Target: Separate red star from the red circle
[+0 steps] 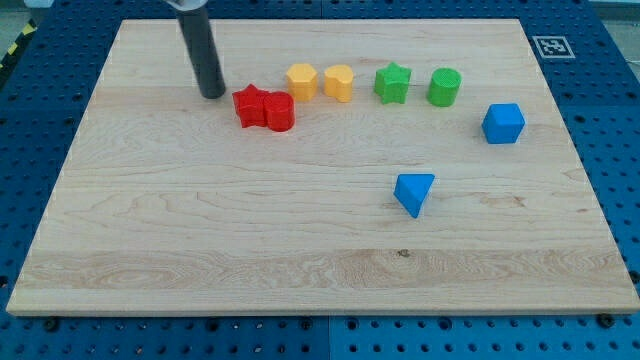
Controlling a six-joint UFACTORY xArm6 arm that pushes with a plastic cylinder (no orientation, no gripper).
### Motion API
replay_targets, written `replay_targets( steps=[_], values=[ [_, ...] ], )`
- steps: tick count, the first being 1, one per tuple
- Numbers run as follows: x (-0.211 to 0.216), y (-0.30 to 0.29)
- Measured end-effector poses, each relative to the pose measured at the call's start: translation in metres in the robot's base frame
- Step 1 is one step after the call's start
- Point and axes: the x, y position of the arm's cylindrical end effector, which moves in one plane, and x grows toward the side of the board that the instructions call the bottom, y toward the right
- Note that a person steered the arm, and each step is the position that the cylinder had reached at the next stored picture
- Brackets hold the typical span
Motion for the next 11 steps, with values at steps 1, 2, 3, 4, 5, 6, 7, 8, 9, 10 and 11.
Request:
replay_targets(
  steps=[1,2,3,4,5,6,7,8,9,10,11],
  values=[
    [0.029,0.011],
    [0.075,0.018],
    [0.09,0.033],
    [0.088,0.011],
    [0.058,-0.006],
    [0.04,-0.001],
    [0.04,0.027],
    [0.04,0.068],
    [0.046,0.084],
    [0.054,0.084],
    [0.054,0.084]
  ],
)
